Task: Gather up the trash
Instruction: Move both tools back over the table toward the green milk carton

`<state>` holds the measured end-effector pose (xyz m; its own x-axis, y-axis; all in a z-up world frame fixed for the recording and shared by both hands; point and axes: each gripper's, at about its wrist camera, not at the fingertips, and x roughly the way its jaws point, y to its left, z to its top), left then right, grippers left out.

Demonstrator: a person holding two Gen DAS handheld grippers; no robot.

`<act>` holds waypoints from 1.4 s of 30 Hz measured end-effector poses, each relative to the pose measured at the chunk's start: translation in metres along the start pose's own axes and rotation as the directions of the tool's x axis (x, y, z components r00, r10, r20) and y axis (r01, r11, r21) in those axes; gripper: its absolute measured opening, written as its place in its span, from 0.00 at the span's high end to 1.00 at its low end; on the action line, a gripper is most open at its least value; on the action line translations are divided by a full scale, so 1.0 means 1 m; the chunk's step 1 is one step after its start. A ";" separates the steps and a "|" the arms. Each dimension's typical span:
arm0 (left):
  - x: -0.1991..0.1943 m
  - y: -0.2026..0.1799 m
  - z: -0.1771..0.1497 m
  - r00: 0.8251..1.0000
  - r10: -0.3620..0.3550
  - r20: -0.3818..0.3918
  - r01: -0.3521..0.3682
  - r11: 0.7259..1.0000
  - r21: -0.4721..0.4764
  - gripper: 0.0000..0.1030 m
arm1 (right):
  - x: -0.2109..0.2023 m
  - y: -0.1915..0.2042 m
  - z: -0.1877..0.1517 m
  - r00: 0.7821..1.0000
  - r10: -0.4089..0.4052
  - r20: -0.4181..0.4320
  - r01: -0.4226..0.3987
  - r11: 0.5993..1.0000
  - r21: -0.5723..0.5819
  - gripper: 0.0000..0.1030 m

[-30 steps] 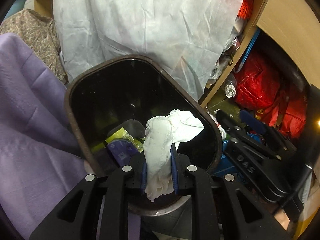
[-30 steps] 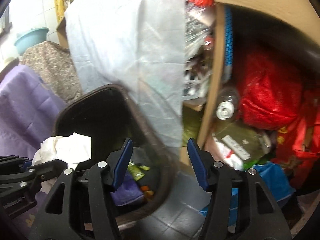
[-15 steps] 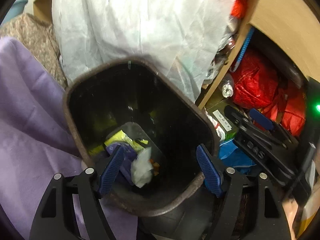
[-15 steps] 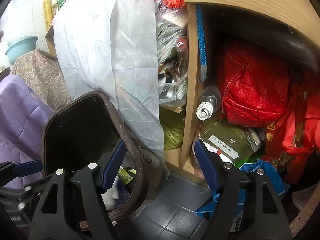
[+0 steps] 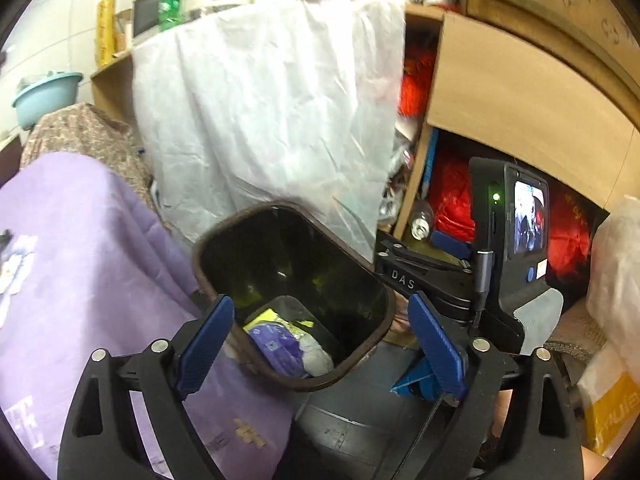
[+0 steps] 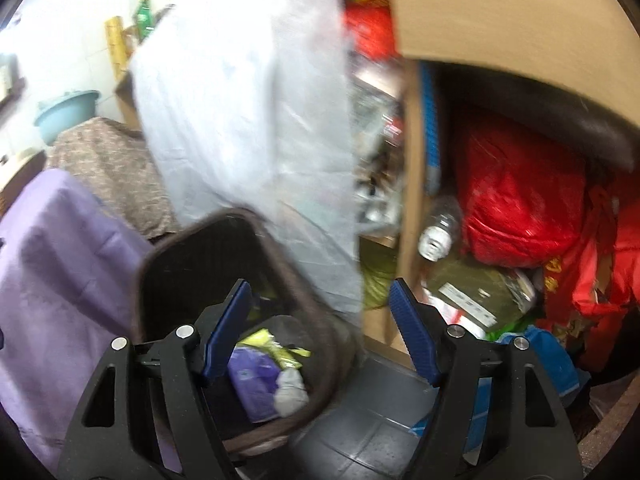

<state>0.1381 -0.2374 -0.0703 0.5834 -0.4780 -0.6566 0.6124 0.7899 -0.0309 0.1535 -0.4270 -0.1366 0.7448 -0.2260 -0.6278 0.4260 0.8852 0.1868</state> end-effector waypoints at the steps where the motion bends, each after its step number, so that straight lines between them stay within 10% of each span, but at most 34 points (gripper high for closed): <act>1: -0.002 0.002 0.000 1.000 0.014 0.002 -0.014 1.000 0.001 0.14 | -0.004 0.009 0.003 1.000 0.020 0.005 -0.020 1.000 -0.014 0.25; 12: -0.062 0.064 -0.012 0.986 0.162 0.023 -0.160 0.984 -0.072 0.14 | -0.047 0.119 0.021 0.948 0.317 -0.033 -0.318 0.933 -0.170 0.21; 19: -0.106 0.128 -0.032 0.948 0.317 0.009 -0.312 0.937 -0.155 0.13 | -0.072 0.205 0.023 0.833 0.536 -0.134 -0.552 0.788 -0.272 0.20; 30: -0.164 0.215 -0.075 0.876 0.478 -0.061 -0.473 0.829 -0.298 0.13 | -0.093 0.297 0.004 0.680 0.661 -0.317 -0.732 0.631 -0.256 0.20; 38: -0.153 0.248 -0.073 0.934 0.341 -0.111 -0.358 0.886 -0.294 0.14 | -0.104 0.318 0.000 0.687 0.657 -0.312 -0.727 0.613 -0.309 0.20; 42: -0.138 0.249 -0.063 0.928 0.336 -0.164 -0.365 0.909 -0.202 0.21 | -0.103 0.314 0.003 0.705 0.641 -0.303 -0.709 0.627 -0.323 0.20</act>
<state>0.1764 0.0493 -0.0351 0.6594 -0.1153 -0.7429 0.2359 0.9700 0.0589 0.2118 -0.1274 -0.0110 0.6425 0.5315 -0.5521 -0.4268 0.8465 0.3182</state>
